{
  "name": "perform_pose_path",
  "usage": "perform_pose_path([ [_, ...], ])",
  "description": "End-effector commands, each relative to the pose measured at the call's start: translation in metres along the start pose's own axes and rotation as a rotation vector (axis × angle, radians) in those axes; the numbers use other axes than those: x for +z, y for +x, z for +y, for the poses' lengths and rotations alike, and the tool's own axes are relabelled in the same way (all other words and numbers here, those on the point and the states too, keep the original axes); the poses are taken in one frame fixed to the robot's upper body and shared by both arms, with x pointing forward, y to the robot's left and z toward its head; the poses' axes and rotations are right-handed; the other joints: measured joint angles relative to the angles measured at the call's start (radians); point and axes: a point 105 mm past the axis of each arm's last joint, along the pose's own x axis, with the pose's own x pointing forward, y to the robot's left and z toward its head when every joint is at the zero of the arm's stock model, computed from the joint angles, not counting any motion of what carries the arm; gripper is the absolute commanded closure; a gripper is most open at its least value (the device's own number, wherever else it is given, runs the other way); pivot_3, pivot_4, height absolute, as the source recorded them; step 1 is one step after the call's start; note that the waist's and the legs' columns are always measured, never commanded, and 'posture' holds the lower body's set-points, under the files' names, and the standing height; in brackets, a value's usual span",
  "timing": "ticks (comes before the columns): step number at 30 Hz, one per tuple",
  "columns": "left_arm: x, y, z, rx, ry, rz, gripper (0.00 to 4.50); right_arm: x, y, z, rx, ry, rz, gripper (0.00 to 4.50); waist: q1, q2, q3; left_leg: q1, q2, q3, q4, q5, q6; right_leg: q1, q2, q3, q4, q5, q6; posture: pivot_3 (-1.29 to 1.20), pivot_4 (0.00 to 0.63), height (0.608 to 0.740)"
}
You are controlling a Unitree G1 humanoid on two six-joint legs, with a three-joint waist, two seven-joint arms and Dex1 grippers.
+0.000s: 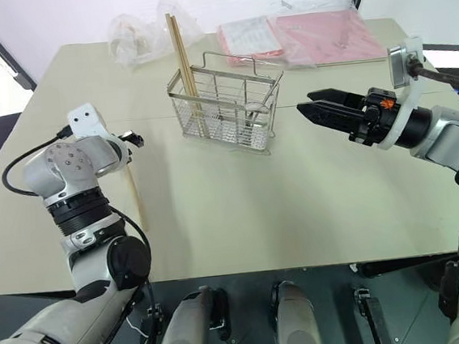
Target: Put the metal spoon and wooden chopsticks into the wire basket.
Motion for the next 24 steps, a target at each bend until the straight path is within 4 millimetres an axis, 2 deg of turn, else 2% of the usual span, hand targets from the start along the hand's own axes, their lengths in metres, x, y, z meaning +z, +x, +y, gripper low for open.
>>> perform_pose_path([
  [1,0.005,0.001,0.004,0.028,0.014,-0.001,0.11,0.008,-0.002,0.007,0.013,-0.06,-0.011,1.02,0.0,0.0,0.0,0.0,0.0,0.0,0.0,0.0,0.0,0.0,0.0,0.0,0.0,0.0,0.0,0.0,0.15,0.699],
  [6,-0.009,0.012,0.005,0.037,0.04,0.061,0.11,0.001,-0.004,0.011,0.014,-0.08,0.014,1.02,0.001,0.0,0.0,0.0,0.0,0.0,0.0,0.0,0.0,0.0,-0.001,0.0,0.0,0.0,0.0,0.0,0.15,0.699],
  [7,-0.011,0.015,0.005,0.042,0.041,0.07,0.34,0.0,-0.005,0.012,0.015,-0.083,0.017,1.02,0.001,0.001,-0.001,0.001,0.0,0.0,0.0,0.0,0.0,0.0,-0.001,0.0,0.0,0.0,0.0,0.0,0.15,0.699],
  [9,-0.012,0.017,0.006,0.045,0.041,0.075,0.91,-0.001,-0.005,0.013,0.015,-0.085,0.017,1.02,0.001,0.001,-0.001,0.001,0.0,0.0,0.0,0.0,-0.001,0.0,-0.001,0.0,0.0,0.0,0.0,0.0,0.15,0.699],
  [16,-0.001,0.019,0.004,0.039,0.027,0.03,4.47,0.0,-0.006,0.011,0.002,-0.086,0.007,1.02,0.027,0.002,-0.001,0.002,0.0,0.0,0.0,-0.002,-0.004,0.0,-0.001,0.0,0.0,0.0,0.0,0.0,0.15,0.699],
  [17,0.001,0.019,0.004,0.039,0.024,0.023,4.47,0.0,-0.006,0.011,0.002,-0.086,0.006,1.02,0.028,0.002,-0.001,0.002,0.0,0.0,0.0,-0.002,-0.004,0.0,-0.002,0.0,0.0,0.0,0.0,0.0,0.15,0.699],
  [19,0.071,-0.002,0.005,0.047,0.025,-0.348,4.47,0.002,-0.006,0.011,-0.001,-0.082,-0.002,1.02,0.026,0.0,-0.001,0.001,0.0,0.0,0.0,-0.002,-0.004,0.0,-0.002,0.0,0.0,0.0,-0.001,0.0,0.15,0.699],
  [22,0.14,-0.044,-0.002,0.001,-0.005,-0.72,4.47,0.003,-0.007,0.009,-0.006,-0.078,-0.004,1.02,0.022,-0.002,0.001,-0.003,0.001,0.0,0.0,-0.001,-0.006,-0.004,-0.001,0.0,-0.001,0.001,-0.002,0.0,0.15,0.699],
  [24,0.171,-0.07,-0.005,-0.049,-0.059,-0.893,4.47,0.005,-0.007,0.008,-0.008,-0.074,-0.006,1.02,0.024,-0.002,0.001,-0.007,0.002,0.001,0.0,-0.001,-0.006,-0.007,-0.001,0.0,-0.001,0.002,-0.003,0.0,0.15,0.699],
])
